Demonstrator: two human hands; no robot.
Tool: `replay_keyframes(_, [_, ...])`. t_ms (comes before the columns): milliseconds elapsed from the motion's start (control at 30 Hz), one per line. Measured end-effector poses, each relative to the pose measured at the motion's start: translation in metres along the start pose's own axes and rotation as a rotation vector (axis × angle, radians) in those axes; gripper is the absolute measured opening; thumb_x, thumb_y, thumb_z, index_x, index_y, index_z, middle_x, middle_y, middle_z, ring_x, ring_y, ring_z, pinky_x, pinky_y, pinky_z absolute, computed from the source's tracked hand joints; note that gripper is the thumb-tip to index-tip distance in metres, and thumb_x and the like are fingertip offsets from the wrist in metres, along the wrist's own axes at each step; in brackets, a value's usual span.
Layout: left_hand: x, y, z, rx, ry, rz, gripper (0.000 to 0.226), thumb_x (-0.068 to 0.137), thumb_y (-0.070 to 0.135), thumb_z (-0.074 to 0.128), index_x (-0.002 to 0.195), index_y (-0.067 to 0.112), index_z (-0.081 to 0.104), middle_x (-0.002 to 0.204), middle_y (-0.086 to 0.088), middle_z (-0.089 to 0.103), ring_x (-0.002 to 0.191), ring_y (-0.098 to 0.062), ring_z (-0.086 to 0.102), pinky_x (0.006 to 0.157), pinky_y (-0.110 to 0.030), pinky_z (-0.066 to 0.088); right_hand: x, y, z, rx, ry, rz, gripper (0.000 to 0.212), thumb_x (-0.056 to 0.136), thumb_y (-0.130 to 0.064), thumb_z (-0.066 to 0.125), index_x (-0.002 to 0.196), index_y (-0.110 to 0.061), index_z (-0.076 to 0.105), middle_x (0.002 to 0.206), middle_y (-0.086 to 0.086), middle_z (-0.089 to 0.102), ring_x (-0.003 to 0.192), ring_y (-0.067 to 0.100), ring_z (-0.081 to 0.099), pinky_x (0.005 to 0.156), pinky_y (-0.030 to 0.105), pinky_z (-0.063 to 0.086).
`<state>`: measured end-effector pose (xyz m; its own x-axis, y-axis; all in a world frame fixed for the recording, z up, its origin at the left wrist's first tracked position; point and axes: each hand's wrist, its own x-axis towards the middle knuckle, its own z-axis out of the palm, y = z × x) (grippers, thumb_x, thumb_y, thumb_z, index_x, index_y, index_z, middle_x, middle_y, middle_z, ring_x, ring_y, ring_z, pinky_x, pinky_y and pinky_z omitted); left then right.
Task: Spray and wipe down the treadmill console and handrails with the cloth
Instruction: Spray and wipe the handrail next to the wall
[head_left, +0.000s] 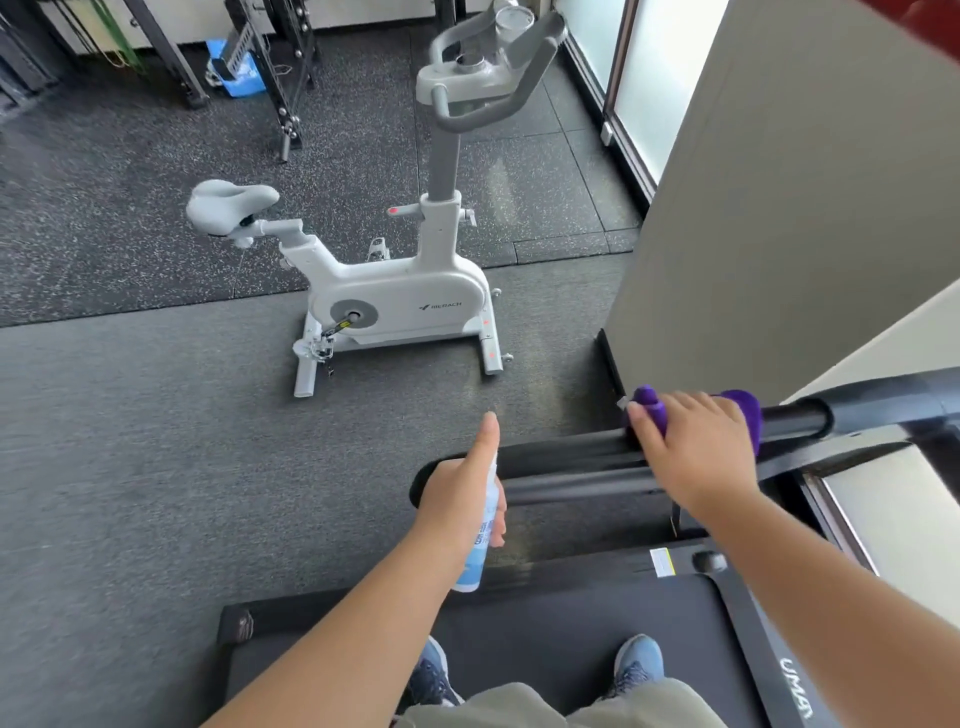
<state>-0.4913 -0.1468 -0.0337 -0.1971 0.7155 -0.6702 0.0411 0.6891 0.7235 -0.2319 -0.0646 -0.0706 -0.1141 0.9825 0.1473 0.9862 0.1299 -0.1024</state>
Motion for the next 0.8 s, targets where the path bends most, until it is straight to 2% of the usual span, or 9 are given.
replay_keyframes(67, [-0.001, 0.002, 0.001, -0.003, 0.034, -0.013, 0.088, 0.088, 0.090, 0.044, 0.049, 0.011, 0.052, 0.050, -0.009, 0.057, 0.042, -0.022, 0.059, 0.046, -0.023, 0.052, 0.007, 0.034, -0.004, -0.024, 0.005, 0.038, 0.053, 0.102, -0.056, 0.028, 0.065, -0.024, 0.049, 0.070, 0.005, 0.066, 0.078, 0.033, 0.063, 0.079, 0.042, 0.042])
replay_keyframes(167, [-0.003, 0.003, -0.007, -0.035, 0.086, -0.029, 0.090, 0.089, 0.090, 0.042, 0.050, 0.010, 0.052, 0.050, -0.010, 0.056, 0.042, -0.022, 0.059, 0.043, -0.021, 0.051, 0.015, 0.069, -0.009, -0.075, -0.049, 0.123, 0.064, 0.100, -0.057, 0.022, 0.065, -0.019, 0.060, 0.071, 0.009, 0.067, 0.080, 0.035, 0.063, 0.081, 0.042, 0.042])
replay_keyframes(267, [-0.005, -0.003, -0.025, -0.062, 0.120, -0.037, 0.091, 0.088, 0.092, 0.039, 0.050, 0.011, 0.051, 0.051, -0.009, 0.057, 0.044, -0.021, 0.060, 0.044, -0.022, 0.052, 0.023, 0.059, -0.010, -0.098, -0.092, 0.254, 0.071, 0.100, -0.055, 0.018, 0.061, -0.017, 0.063, 0.061, 0.005, 0.054, 0.076, 0.034, 0.059, 0.081, 0.042, 0.041])
replay_keyframes(333, [-0.005, -0.008, -0.039, -0.083, 0.132, -0.041, 0.091, 0.088, 0.093, 0.039, 0.050, 0.011, 0.052, 0.051, -0.009, 0.058, 0.044, -0.021, 0.060, 0.046, -0.023, 0.053, 0.024, 0.033, -0.008, -0.101, -0.103, 0.301, 0.070, 0.101, -0.052, 0.020, 0.057, -0.014, 0.060, 0.056, 0.005, 0.047, 0.073, 0.034, 0.055, 0.081, 0.043, 0.041])
replay_keyframes(467, [-0.007, -0.014, -0.070, -0.113, 0.117, -0.046, 0.089, 0.087, 0.092, 0.043, 0.045, 0.013, 0.052, 0.050, -0.008, 0.056, 0.041, -0.018, 0.057, 0.046, -0.024, 0.055, 0.014, -0.036, -0.002, -0.066, -0.140, 0.206, 0.068, 0.104, -0.052, 0.024, 0.057, -0.017, 0.058, 0.054, -0.002, 0.044, 0.070, 0.029, 0.049, 0.082, 0.042, 0.039])
replay_keyframes(600, [-0.005, -0.015, -0.104, -0.101, 0.113, -0.038, 0.087, 0.087, 0.091, 0.045, 0.047, 0.013, 0.051, 0.051, -0.008, 0.056, 0.041, -0.017, 0.057, 0.046, -0.023, 0.054, -0.001, -0.121, 0.003, -0.021, -0.170, 0.120, 0.067, 0.104, -0.054, 0.022, 0.058, -0.021, 0.057, 0.055, -0.007, 0.048, 0.073, 0.027, 0.057, 0.082, 0.040, 0.038])
replay_keyframes(700, [0.001, -0.017, -0.131, -0.086, 0.129, -0.029, 0.087, 0.088, 0.090, 0.046, 0.049, 0.012, 0.051, 0.050, -0.009, 0.057, 0.040, -0.019, 0.057, 0.046, -0.024, 0.054, -0.012, -0.193, 0.008, -0.039, -0.224, 0.003, 0.064, 0.101, -0.058, 0.016, 0.070, -0.024, 0.059, 0.072, -0.005, 0.062, 0.087, 0.027, 0.063, 0.085, 0.042, 0.038])
replay_keyframes(800, [0.006, -0.023, -0.151, -0.068, 0.114, -0.021, 0.088, 0.088, 0.090, 0.044, 0.047, 0.013, 0.052, 0.050, -0.008, 0.058, 0.041, -0.020, 0.058, 0.048, -0.025, 0.054, -0.022, -0.249, 0.016, -0.160, -0.267, -0.133, 0.058, 0.100, -0.060, 0.023, 0.092, -0.028, 0.070, 0.093, 0.000, 0.071, 0.094, 0.030, 0.062, 0.084, 0.044, 0.036])
